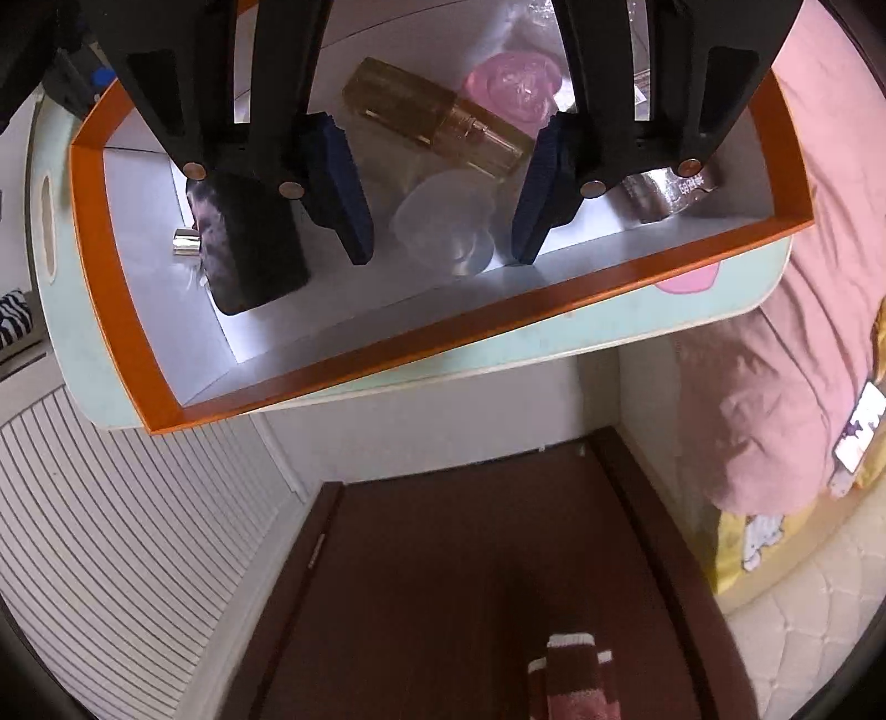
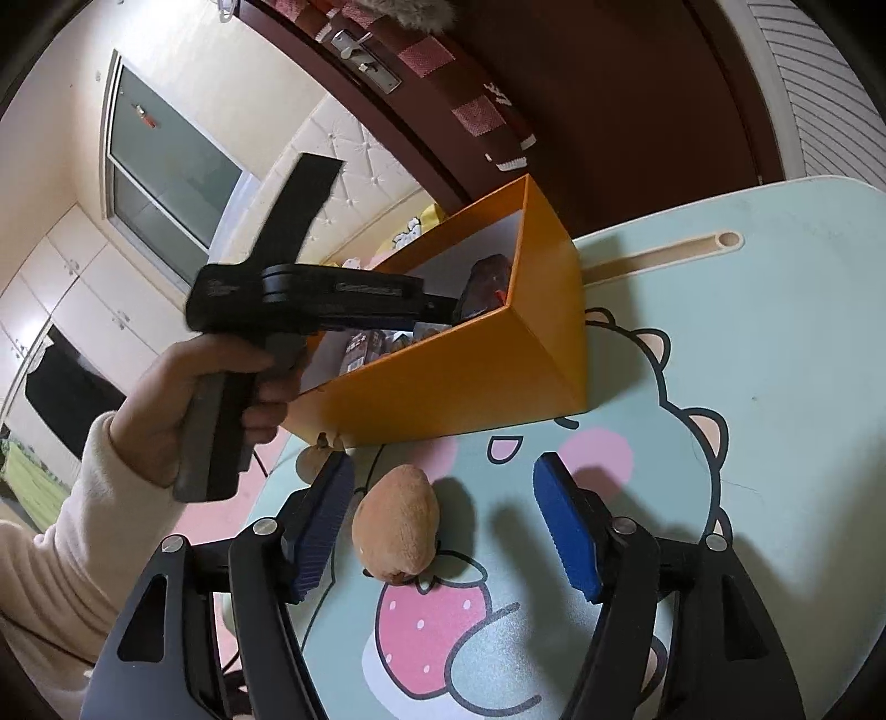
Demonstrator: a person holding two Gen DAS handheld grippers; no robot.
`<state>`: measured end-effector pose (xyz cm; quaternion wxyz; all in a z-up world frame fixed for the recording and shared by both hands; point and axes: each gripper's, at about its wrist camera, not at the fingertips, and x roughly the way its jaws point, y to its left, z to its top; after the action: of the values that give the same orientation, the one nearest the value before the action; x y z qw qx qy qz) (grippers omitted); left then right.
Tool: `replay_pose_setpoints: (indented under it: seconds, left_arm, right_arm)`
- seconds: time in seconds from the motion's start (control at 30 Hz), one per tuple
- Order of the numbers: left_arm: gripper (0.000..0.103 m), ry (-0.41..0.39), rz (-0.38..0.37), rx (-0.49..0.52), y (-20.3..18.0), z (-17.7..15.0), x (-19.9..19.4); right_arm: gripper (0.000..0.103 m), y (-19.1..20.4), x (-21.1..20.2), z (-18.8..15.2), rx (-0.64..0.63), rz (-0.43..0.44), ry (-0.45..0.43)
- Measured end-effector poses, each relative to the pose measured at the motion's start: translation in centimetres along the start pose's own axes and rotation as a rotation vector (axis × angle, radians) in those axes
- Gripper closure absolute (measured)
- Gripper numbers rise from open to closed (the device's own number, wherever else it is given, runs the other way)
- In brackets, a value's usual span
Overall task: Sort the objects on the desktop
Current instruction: 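Reach the left gripper into the box and grasp the clear heart-shaped item, then lift the clear heart out with the left gripper and set it on the table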
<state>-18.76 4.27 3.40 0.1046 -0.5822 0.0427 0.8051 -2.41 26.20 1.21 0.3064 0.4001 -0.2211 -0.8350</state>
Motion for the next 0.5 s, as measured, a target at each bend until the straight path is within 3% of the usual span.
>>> replay_pose_setpoints:
  seconds: [0.07,0.27,0.5]
  left_arm:
    - [0.067,0.004,0.028,0.022,0.0,0.0,0.0]
    - [0.068,-0.038,-0.011,0.012,0.7,-0.7,-0.9]
    - [0.068,-0.208,-0.086,-0.015,1.2,-2.2,-6.3]
  right_arm:
    - [0.035,0.1,-0.1,0.0,-0.007,-0.001,-0.007]
    - [0.035,0.1,-0.1,-0.1,-0.012,-0.010,-0.002]
    - [0.035,-0.1,0.1,0.0,-0.012,-0.017,0.000]
